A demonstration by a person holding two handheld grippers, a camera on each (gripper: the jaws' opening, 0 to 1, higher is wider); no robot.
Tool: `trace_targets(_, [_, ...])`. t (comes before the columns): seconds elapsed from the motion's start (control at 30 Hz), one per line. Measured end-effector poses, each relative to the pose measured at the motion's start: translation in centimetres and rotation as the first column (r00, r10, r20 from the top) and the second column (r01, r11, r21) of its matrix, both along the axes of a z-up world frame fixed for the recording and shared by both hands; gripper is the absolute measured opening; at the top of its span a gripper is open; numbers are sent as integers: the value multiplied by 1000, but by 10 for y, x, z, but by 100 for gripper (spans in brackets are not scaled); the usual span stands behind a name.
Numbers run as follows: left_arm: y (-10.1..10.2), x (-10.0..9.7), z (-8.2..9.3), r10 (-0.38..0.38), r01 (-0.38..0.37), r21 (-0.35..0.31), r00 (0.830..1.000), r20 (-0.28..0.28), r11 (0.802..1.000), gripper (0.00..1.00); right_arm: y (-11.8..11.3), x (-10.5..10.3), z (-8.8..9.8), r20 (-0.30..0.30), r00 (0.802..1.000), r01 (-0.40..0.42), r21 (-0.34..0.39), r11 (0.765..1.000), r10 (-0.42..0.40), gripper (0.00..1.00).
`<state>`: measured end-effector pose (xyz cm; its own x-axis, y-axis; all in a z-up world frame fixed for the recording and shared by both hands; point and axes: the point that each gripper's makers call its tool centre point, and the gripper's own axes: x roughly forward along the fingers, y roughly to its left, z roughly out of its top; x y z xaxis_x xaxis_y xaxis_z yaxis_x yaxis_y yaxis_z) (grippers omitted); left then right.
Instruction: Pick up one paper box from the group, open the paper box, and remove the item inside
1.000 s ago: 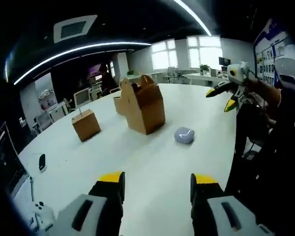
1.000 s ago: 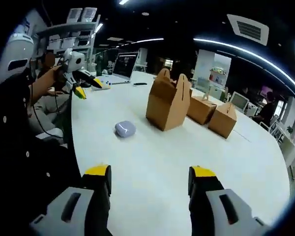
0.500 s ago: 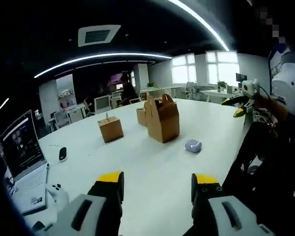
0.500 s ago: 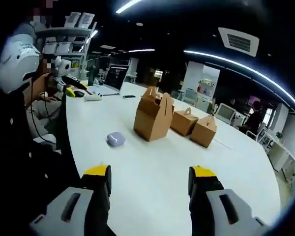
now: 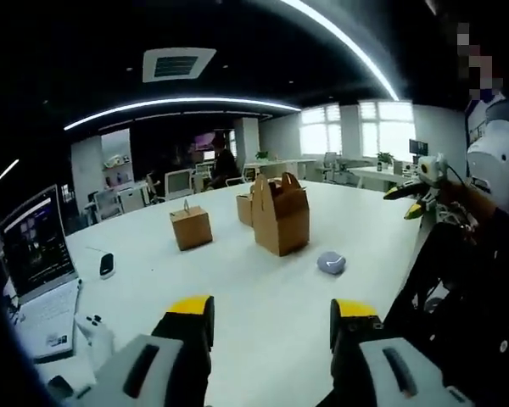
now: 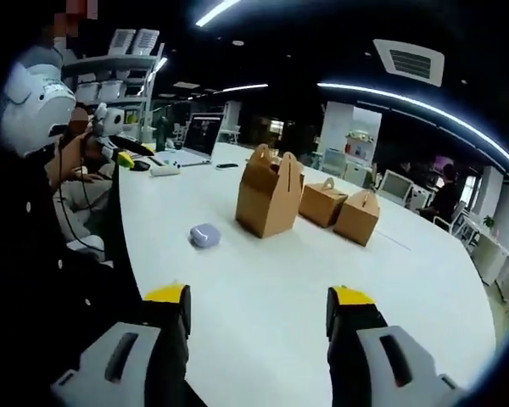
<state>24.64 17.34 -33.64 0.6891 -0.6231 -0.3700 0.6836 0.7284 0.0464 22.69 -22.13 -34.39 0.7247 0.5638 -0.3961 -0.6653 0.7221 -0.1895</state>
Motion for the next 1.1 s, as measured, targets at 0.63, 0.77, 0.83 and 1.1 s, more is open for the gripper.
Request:
trace_targets(0.63, [-8, 9, -9, 12, -12, -25, 1000, -16, 1000, 56, -1, 10, 1, -2, 1000, 3, 18, 1000, -3, 63])
trace_targets(0.77, [-10, 9, -9, 9, -10, -28, 1000, -16, 1000, 56, -1, 10, 0, -7, 1000, 2, 17, 1000, -2, 63])
trace_targets(0.83, [-12, 9, -10, 6, -7, -27, 1000, -18, 1000, 56, -1, 10, -1, -9, 1000, 1, 18, 1000, -1, 63])
trace_targets(1.1, [-14, 8, -9, 7, -7, -34, 1000, -15, 999, 56, 0, 11, -2, -13, 1000, -3, 19, 1000, 3, 63])
